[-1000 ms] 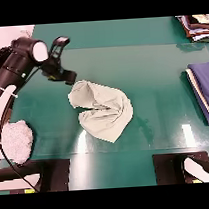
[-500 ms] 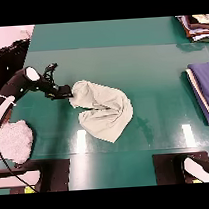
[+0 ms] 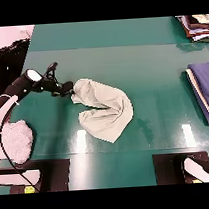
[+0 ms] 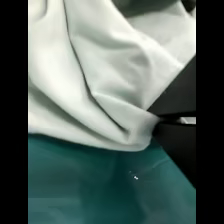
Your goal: Fold the shirts.
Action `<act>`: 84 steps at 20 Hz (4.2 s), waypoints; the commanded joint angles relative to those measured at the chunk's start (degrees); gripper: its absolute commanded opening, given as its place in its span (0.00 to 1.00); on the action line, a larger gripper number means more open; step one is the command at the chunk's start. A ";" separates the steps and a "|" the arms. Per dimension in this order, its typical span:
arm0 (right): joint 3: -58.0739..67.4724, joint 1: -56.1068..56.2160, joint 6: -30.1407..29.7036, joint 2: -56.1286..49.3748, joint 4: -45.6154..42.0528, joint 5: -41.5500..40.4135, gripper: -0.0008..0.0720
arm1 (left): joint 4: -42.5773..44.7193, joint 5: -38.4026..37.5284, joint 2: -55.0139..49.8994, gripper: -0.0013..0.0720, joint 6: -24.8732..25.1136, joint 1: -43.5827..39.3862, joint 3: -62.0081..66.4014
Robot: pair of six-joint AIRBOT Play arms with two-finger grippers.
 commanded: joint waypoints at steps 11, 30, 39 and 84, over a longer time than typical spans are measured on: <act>-66.82 27.50 2.43 0.37 8.70 -25.03 0.62 | 4.24 -9.79 -0.04 0.06 2.36 0.00 17.99; -45.72 27.61 4.83 -5.64 -6.54 -29.05 0.03 | 18.99 -9.66 12.55 0.06 2.36 0.02 25.00; -18.67 9.46 4.87 11.23 -14.21 -23.34 0.03 | 19.61 -9.20 30.14 0.06 2.36 0.02 41.18; -6.38 8.17 0.33 -27.63 -13.75 -7.37 0.56 | 14.34 -16.41 4.85 0.70 4.20 9.14 15.52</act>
